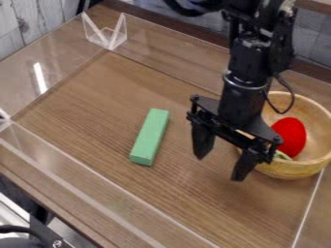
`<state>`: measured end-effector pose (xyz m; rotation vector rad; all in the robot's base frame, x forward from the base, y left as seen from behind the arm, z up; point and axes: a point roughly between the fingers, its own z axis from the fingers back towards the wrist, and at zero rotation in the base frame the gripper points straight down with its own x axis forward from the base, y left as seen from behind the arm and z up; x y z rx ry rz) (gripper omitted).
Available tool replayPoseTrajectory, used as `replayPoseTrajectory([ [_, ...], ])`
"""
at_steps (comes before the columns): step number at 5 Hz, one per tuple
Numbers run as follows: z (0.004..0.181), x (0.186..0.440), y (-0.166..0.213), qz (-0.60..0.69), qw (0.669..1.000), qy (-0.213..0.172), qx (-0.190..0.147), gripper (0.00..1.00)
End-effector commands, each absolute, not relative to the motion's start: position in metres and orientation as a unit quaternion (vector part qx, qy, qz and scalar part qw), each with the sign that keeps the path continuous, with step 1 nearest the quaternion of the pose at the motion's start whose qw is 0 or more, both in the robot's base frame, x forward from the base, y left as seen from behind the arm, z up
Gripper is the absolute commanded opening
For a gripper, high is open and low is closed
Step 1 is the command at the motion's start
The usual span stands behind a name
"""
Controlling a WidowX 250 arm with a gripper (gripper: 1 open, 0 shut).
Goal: Remove the green stick from the brown bowl and put it on the table
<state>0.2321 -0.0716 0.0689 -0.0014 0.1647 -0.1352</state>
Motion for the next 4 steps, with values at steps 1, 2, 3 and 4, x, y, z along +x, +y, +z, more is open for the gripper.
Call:
replayPoseTrajectory([
  [1,0.08,0.249,-0.069,-0.103,0.993,0.054,-0.001,0.0],
  [2,0.078,0.254,-0.069,-0.085,0.995,0.054,-0.001,0.0],
  [3,0.077,0.26,-0.07,-0.066,0.996,0.053,-0.001,0.0],
  [4,0.076,0.262,-0.077,-0.032,0.998,0.053,-0.002,0.0],
])
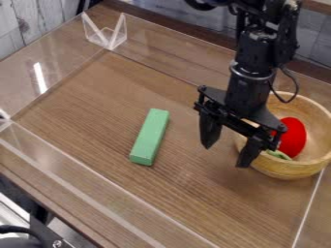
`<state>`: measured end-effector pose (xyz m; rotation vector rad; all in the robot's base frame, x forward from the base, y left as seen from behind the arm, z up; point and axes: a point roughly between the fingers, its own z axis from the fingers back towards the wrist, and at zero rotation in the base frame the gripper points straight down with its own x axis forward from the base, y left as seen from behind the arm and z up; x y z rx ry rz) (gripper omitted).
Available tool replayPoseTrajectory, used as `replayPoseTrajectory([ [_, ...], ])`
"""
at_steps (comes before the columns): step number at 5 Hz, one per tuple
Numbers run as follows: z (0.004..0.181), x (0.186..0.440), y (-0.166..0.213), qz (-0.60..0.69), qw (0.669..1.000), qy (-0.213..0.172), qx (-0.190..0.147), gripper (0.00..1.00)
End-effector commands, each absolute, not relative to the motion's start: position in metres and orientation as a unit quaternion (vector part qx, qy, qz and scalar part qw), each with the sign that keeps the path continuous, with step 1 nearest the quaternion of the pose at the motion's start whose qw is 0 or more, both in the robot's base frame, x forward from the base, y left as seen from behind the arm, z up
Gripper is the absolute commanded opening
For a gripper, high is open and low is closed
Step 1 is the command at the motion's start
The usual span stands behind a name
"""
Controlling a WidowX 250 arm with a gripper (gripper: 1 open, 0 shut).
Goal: Remove the green stick from the brown bowl and put it on the table
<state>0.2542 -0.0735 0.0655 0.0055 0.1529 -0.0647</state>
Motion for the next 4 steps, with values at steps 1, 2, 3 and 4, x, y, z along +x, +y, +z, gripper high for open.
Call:
replayPoseTrajectory([
  [1,0.077,0.265,-0.085,0.003,0.999,0.052,-0.003,1.0],
  [2,0.076,0.265,-0.09,0.001,0.999,0.048,-0.002,1.0],
  [3,0.073,0.266,-0.092,-0.001,0.999,0.048,0.0,1.0],
  [4,0.061,0.263,-0.103,-0.017,0.999,0.049,0.002,1.0],
])
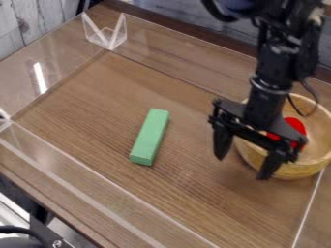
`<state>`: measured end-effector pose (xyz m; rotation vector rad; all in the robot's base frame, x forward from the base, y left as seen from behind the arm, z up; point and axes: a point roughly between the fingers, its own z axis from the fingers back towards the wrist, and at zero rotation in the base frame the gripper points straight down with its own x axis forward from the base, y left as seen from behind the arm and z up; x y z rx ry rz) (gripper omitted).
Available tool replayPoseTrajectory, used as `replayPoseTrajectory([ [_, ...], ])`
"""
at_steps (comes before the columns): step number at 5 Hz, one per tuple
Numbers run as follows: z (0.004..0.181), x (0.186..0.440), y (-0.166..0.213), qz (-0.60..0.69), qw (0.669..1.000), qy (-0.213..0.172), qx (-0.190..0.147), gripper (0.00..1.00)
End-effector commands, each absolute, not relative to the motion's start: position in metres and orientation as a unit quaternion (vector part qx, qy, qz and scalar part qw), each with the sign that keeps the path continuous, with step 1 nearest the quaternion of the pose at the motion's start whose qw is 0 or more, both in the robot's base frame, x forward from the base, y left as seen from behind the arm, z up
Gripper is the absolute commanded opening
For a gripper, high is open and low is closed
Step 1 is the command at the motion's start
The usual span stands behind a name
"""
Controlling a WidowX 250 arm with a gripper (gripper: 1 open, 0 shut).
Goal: Remove the green stick from the brown bowl and put it on the table
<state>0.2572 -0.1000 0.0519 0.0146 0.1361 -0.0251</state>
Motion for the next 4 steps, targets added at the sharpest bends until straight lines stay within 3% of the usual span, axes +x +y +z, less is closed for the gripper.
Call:
replayPoseTrajectory([
  [1,0.048,0.261,-0.113,-0.031,0.998,0.05,0.004,0.0],
  [2,0.036,0.259,-0.123,-0.044,0.998,0.05,0.005,0.0],
  [4,0.029,0.273,-0.111,-0.041,0.998,0.047,0.004,0.0],
])
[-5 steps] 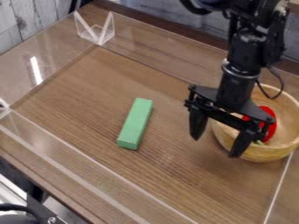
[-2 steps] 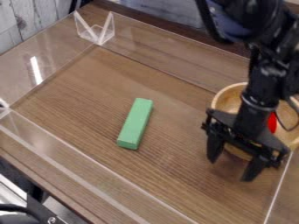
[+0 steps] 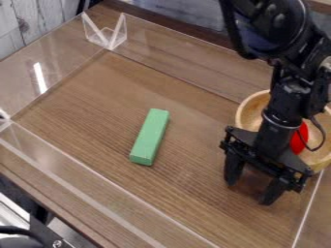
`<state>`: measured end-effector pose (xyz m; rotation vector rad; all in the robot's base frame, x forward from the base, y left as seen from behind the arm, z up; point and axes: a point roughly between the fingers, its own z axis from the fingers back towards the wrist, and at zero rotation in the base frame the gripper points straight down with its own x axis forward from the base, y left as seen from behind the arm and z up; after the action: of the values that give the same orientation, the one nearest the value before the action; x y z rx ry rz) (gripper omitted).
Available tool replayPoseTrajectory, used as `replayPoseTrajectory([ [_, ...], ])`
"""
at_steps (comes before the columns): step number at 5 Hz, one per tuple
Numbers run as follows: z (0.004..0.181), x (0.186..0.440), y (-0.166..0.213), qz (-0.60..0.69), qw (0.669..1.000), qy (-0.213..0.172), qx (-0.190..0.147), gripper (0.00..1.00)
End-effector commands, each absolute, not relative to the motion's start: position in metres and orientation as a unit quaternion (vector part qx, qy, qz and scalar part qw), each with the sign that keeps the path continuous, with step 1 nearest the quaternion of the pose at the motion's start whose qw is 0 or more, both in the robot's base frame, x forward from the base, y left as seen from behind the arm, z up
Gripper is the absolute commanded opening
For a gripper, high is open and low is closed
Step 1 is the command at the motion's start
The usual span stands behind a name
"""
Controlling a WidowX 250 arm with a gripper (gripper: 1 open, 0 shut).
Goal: Remove the green stick from the brown bowl and put it on the table
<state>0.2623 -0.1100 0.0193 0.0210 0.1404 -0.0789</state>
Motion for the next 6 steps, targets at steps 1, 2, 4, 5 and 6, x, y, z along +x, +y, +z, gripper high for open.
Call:
replayPoseTrajectory([
  [1,0.046,0.272,-0.104,-0.031,0.999,0.036,-0.002,1.0],
  [2,0.06,0.272,-0.09,-0.032,0.999,0.021,-0.004,1.0],
  [4,0.111,0.277,-0.065,0.001,0.999,-0.027,-0.03,1.0],
  [5,0.114,0.283,-0.06,0.019,0.999,-0.036,-0.027,1.0],
  [6,0.1,0.292,-0.056,0.05,0.998,-0.042,-0.021,1.0],
])
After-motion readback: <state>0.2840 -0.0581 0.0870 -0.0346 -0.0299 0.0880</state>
